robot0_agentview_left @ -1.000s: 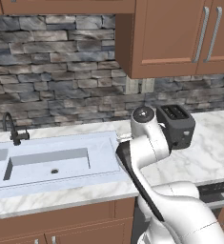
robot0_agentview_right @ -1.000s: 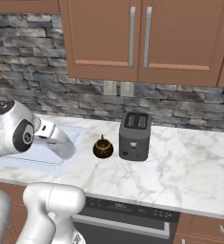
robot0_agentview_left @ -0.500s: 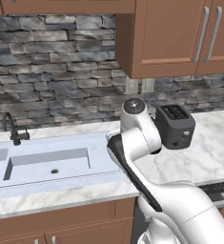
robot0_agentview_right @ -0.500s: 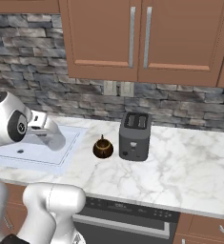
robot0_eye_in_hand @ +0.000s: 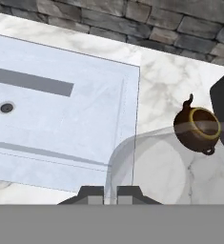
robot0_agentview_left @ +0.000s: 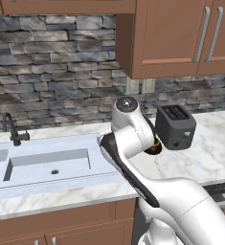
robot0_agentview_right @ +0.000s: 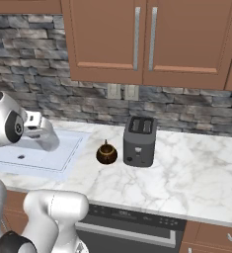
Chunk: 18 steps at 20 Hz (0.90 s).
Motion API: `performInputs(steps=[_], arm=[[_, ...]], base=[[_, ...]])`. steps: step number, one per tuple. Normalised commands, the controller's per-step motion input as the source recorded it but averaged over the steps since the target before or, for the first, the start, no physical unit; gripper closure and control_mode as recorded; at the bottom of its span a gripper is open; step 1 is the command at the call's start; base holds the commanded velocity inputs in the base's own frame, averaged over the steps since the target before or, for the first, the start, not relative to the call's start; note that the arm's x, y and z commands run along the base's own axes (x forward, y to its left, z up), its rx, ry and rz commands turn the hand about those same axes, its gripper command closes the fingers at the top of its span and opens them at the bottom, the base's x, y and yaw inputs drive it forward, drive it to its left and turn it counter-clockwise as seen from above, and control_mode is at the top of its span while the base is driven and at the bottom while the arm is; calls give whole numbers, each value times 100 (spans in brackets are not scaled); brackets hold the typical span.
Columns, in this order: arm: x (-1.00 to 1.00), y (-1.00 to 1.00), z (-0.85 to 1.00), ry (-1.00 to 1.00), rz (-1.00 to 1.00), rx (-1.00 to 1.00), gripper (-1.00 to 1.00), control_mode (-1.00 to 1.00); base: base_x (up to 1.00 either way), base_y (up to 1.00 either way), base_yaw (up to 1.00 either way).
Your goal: Place the teapot in the left basin and the glass cup in the right basin of the sink.
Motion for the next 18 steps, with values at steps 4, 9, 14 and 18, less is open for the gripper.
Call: performInputs(steps=[4, 9, 14, 18], arm=[[13, 33, -2, 0, 13, 0, 100, -100], [16, 25, -5, 0, 16, 4, 100, -100], [19, 24, -9, 0, 16, 6, 100, -100], [23, 23, -11, 0, 15, 7, 100, -100]], base=[[0, 0, 0], [0, 0, 0], [0, 0, 0], [0, 0, 0]])
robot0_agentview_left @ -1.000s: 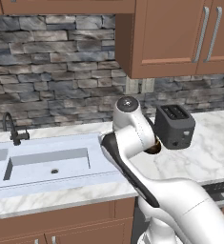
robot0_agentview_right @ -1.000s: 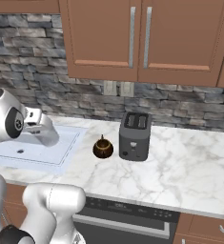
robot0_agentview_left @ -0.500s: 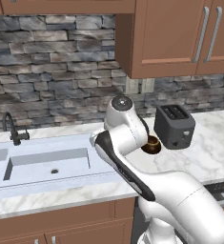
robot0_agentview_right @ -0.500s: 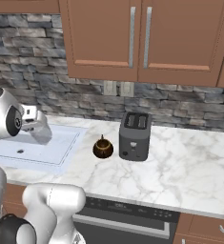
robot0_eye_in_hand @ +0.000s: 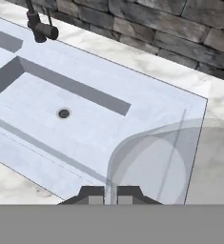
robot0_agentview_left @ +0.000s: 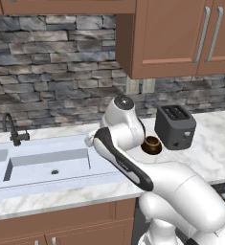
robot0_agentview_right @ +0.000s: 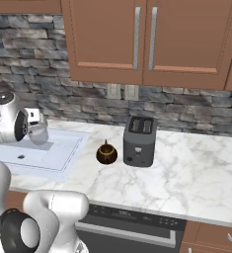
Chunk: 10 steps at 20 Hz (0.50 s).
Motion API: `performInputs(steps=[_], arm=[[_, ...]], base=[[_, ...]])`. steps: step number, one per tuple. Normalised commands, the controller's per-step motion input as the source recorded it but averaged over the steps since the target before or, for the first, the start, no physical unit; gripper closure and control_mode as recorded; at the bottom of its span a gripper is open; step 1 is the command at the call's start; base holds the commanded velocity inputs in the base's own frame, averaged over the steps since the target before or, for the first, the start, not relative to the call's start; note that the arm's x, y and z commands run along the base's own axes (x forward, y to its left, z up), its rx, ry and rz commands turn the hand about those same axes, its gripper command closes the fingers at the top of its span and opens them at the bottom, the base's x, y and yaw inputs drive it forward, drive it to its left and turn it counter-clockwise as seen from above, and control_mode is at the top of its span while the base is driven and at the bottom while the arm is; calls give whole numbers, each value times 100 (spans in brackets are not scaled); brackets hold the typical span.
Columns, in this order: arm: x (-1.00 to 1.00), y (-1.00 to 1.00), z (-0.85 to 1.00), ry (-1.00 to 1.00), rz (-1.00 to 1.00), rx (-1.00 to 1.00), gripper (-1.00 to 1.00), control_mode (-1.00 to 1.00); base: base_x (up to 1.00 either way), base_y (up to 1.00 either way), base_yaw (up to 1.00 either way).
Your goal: Place the teapot in the left basin and the glass cup in the right basin of the sink.
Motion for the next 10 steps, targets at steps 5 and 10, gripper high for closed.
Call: performInputs(steps=[5, 10], arm=[[20, 23, -15, 0, 14, 8, 100, -100], [20, 27, -18, 0, 10, 4, 100, -100]], base=[[0, 0, 0], [0, 0, 0]])
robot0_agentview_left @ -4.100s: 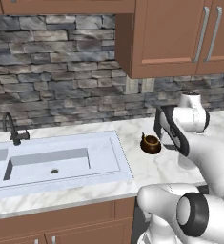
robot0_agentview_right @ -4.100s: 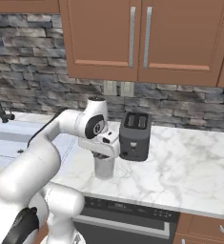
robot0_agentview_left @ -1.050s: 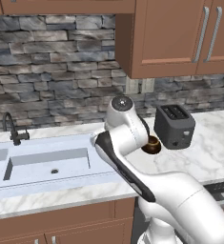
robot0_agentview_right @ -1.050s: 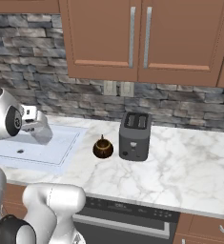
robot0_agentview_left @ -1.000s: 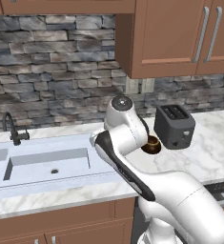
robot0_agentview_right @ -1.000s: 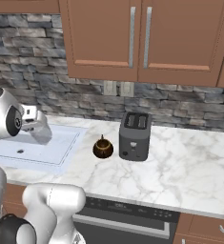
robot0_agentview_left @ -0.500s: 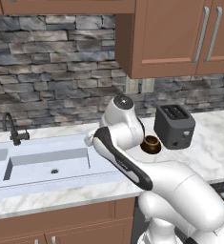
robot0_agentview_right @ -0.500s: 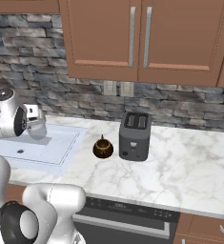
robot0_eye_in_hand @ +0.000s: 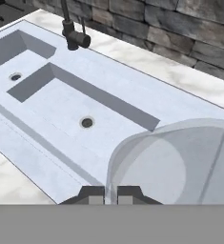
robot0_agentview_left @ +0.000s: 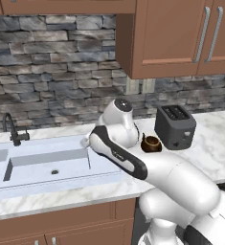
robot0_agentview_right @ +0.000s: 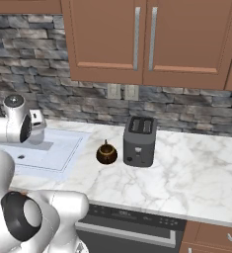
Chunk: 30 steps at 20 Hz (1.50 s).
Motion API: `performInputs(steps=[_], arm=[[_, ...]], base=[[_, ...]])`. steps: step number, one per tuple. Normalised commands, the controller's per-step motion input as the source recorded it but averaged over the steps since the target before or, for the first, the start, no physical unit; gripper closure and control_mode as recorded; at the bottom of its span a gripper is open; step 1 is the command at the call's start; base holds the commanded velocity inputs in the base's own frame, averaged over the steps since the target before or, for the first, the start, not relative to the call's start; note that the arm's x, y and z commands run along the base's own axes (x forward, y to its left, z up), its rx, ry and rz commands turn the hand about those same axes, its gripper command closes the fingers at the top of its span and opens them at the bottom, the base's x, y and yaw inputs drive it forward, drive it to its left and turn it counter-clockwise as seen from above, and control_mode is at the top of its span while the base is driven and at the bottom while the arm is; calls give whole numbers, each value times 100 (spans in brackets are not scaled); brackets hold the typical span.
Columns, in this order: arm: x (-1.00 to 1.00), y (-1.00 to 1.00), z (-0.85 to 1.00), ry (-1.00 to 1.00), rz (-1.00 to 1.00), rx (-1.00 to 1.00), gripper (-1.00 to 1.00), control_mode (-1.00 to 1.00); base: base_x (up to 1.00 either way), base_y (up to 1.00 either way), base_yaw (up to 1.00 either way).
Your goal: Place the teapot in the left basin and the glass cup in the right basin of the sink.
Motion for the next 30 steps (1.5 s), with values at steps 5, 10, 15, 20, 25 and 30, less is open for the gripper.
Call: performInputs(steps=[5, 10, 15, 20, 25, 30], arm=[[20, 28, -20, 0, 4, 0, 100, -100], [22, 29, -16, 0, 0, -5, 100, -100], [21, 26, -4, 0, 0, -10, 100, -100], [19, 23, -7, 0, 0, -6, 100, -100], [20, 11, -9, 6, 0, -1, 100, -100], [9, 9, -14, 6, 0, 0, 100, -100]], base=[[0, 0, 0], [0, 0, 0], [0, 0, 0], [0, 0, 0], [0, 0, 0], [0, 0, 0]])
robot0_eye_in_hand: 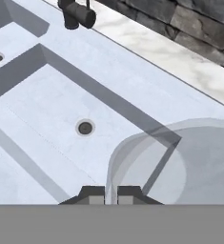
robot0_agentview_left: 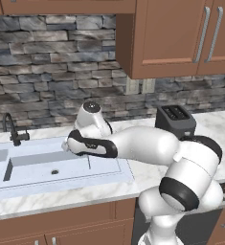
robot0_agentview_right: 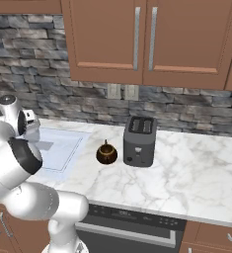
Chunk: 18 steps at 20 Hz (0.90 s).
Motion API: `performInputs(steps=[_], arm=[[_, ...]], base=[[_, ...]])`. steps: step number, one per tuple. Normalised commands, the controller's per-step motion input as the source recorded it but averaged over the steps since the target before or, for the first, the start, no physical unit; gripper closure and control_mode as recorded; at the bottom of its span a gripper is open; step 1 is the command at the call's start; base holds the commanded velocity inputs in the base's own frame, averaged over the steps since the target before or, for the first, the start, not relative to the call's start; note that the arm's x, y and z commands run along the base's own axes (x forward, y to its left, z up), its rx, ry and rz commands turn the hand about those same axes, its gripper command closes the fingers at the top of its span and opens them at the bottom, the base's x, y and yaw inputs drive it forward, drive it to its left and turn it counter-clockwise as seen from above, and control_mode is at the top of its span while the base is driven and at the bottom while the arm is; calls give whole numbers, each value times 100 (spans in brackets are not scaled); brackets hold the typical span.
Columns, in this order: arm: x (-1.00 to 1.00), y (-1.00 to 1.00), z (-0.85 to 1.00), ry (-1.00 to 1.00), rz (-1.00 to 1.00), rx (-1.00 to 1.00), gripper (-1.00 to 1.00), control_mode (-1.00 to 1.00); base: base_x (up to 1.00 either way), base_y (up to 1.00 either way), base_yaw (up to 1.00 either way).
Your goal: Place the teapot in the left basin and the glass cup in the right basin of the sink.
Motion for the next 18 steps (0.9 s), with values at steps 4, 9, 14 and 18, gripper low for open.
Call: performInputs(steps=[4, 9, 14, 18], arm=[[2, 8, -16, 2, 0, 0, 100, -100], [0, 16, -21, 0, -4, 0, 100, -100], [2, 7, -21, 0, -7, 0, 100, -100], [10, 5, -21, 1, -12, 0, 100, -100]], base=[[0, 0, 0], [0, 0, 0], [0, 0, 0], [0, 0, 0]])
